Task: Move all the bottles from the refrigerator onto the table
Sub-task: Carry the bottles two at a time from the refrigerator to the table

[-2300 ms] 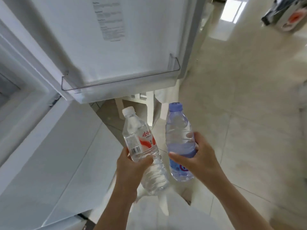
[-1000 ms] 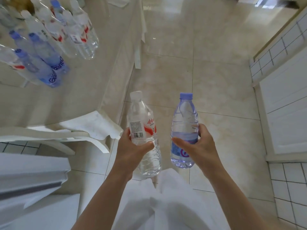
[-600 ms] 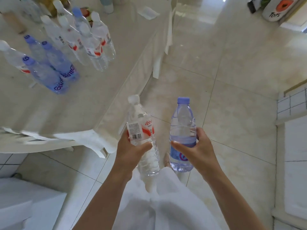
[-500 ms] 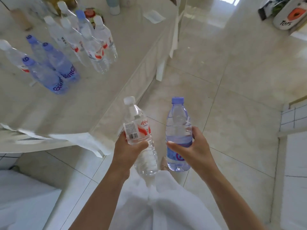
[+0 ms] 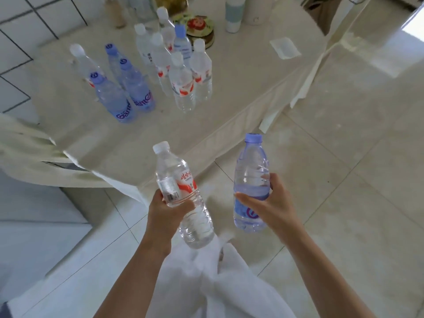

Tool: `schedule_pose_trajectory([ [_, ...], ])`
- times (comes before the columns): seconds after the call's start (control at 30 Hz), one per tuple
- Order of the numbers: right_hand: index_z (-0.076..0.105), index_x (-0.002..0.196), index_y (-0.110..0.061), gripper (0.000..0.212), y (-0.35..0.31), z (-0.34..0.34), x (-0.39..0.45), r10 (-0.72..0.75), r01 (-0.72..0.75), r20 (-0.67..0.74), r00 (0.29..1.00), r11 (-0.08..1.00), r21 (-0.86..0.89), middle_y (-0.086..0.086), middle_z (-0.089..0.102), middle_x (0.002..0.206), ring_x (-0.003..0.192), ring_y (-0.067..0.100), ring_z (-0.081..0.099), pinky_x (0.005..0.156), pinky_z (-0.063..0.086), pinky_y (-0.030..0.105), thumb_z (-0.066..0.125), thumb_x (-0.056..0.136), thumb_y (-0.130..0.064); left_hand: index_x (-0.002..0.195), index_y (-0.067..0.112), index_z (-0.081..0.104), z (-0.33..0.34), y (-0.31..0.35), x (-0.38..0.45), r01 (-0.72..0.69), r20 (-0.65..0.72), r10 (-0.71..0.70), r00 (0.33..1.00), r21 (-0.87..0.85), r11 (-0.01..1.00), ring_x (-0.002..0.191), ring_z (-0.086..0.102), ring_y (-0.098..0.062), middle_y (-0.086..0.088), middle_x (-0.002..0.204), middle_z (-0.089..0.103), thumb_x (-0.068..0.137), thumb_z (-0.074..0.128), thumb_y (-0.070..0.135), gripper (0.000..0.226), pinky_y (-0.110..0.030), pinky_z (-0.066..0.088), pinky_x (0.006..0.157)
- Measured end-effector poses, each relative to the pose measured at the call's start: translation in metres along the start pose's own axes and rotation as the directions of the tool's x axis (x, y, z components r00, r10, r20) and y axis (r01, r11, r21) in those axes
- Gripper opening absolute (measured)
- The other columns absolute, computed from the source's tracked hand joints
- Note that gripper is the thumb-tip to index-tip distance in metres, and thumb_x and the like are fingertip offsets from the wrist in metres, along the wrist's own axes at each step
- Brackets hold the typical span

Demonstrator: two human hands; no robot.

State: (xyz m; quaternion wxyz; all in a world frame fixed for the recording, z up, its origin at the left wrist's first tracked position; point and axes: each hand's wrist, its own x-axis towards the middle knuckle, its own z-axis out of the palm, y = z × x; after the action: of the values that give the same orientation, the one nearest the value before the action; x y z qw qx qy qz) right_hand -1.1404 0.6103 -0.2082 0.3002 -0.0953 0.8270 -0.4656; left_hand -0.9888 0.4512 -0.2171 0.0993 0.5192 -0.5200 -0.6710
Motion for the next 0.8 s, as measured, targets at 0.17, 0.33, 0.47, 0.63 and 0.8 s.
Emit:
schedule_pose_trajectory([
  [0.17, 0.053, 0.099, -0.023, 0.052, -0.023, 0.023, 0.054, -0.065, 0.068, 0.036, 0.997, 0.994, -0.087, -0.010, 0.064, 0.085, 0.075, 0.008, 0.064, 0.064, 0.051, 0.026, 0.086, 0.060, -0.024, 0.098, 0.016, 0.067, -0.004, 0.014, 0.049, 0.002, -0.096, -0.009, 0.995, -0.076, 0.997, 0.081, 0.069, -0.028, -0.007, 0.086, 0.073, 0.037, 0.077, 0.029, 0.063, -0.046, 0.057, 0.077],
  [0.33, 0.052, 0.095, -0.026, 0.053, -0.060, 0.057, 0.108, -0.155, 0.167, 0.095, 0.983, 0.976, -0.137, -0.012, 0.062, 0.083, 0.074, 0.003, 0.061, 0.059, 0.043, 0.017, 0.088, 0.056, -0.022, 0.105, 0.019, 0.064, -0.019, 0.040, 0.109, -0.070, -0.171, 0.064, 0.983, -0.031, 0.997, 0.087, 0.072, -0.024, -0.003, 0.092, 0.074, 0.053, 0.087, 0.014, 0.057, -0.041, 0.059, 0.079],
  [0.47, 0.052, 0.098, -0.028, 0.064, -0.089, 0.091, 0.151, -0.218, 0.236, 0.126, 0.968, 0.959, -0.156, -0.012, 0.066, 0.086, 0.080, 0.011, 0.065, 0.068, 0.052, 0.030, 0.077, 0.042, -0.044, 0.109, 0.020, 0.058, -0.030, 0.065, 0.145, -0.145, -0.267, 0.138, 0.954, -0.005, 0.989, 0.086, 0.069, -0.020, -0.001, 0.097, 0.071, 0.045, 0.087, 0.018, 0.070, -0.035, 0.056, 0.075],
  [0.63, 0.051, 0.098, -0.028, 0.057, -0.118, 0.126, 0.187, -0.281, 0.315, 0.246, 0.928, 0.943, -0.112, -0.008, 0.068, 0.081, 0.070, 0.005, 0.063, 0.058, 0.046, 0.018, 0.082, 0.050, -0.032, 0.116, 0.028, 0.050, -0.046, 0.080, 0.178, -0.212, -0.384, 0.233, 0.893, 0.098, 0.972, 0.093, 0.065, -0.013, 0.013, 0.103, 0.065, 0.048, 0.093, 0.016, 0.081, -0.033, 0.050, 0.079],
  [0.8, 0.051, 0.097, -0.023, 0.056, -0.130, 0.170, 0.227, -0.285, 0.354, 0.392, 0.875, 0.928, -0.114, -0.007, 0.066, 0.079, 0.072, 0.008, 0.066, 0.063, 0.055, 0.034, 0.081, 0.050, -0.030, 0.113, 0.026, 0.053, -0.047, 0.084, 0.208, -0.222, -0.537, 0.264, 0.801, 0.142, 0.965, 0.092, 0.065, -0.017, 0.012, 0.100, 0.067, 0.047, 0.092, 0.016, 0.078, -0.035, 0.052, 0.082],
])
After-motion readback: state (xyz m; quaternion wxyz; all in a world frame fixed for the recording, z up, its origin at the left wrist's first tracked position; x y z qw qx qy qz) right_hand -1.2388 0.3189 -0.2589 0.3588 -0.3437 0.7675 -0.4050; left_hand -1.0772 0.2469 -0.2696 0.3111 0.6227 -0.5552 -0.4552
